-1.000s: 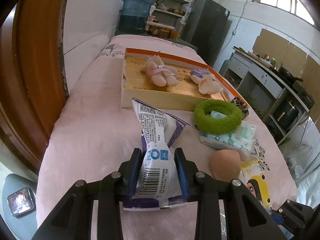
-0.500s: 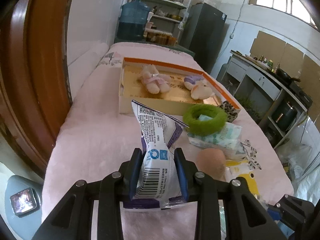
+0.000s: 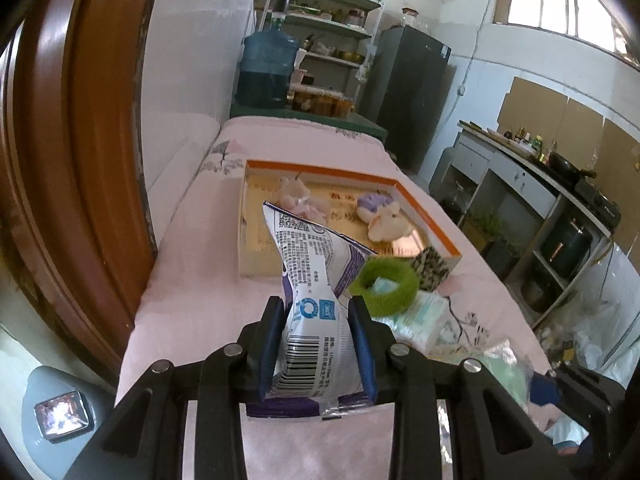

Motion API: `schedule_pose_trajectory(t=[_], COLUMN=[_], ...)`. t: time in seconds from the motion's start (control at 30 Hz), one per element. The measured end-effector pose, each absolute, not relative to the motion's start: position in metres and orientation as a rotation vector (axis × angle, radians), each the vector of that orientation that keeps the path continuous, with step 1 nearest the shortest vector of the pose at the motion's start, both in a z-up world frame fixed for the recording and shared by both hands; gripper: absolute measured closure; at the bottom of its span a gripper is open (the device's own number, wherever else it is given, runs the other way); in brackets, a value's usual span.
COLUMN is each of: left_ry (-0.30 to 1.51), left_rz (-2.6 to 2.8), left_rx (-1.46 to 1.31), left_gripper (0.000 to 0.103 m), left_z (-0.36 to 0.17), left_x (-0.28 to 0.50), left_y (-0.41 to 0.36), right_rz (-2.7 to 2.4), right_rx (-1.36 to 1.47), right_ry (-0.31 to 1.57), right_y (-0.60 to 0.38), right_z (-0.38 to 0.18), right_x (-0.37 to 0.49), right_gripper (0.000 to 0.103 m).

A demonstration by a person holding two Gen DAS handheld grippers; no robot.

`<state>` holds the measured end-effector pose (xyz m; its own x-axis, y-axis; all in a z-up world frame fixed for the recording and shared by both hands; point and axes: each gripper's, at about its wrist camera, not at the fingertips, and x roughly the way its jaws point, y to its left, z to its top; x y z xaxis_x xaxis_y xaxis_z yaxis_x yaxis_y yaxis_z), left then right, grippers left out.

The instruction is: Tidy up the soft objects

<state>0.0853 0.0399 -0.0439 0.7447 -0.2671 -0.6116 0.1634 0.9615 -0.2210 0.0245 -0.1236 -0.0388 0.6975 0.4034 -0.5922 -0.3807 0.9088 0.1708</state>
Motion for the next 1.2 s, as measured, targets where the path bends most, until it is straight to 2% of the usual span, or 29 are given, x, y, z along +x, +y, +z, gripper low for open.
schedule_pose_trajectory(t=[0.6, 0.67, 0.87, 0.97, 1.2], left_ry=[0.634, 0.628, 0.615, 0.612, 0.643], left_rz=[-0.24, -0.238, -0.234, -0.239, -0.252], left_rx=[-0.143, -0.139, -0.131, -0.139, -0.163], left_gripper=[0.069, 0.076, 0.079, 0.086, 0.087], left_z=[0.003, 0.006, 0.013, 0.014, 0.006], left_x=[0.11, 0.114, 0.126, 0.134, 0.152], left_y=[0.03, 0.029, 0.025, 0.024, 0.024], right_rz=[0.347, 0.342, 0.34, 0.344, 0.348], right_rx=[0.107, 0.11, 0.112, 0.118, 0.139], right_ry=[0.618, 0.615, 0.61, 0.611, 0.616], right_y=[-0.174, -0.176, -0.182, -0.184, -0.188], right_z=[0.0, 0.002, 0.006, 0.007, 0.006], right_x=[0.076, 0.082, 0.1, 0.111, 0.121], right_gripper=[0.059, 0.059, 0.059, 0.059, 0.059])
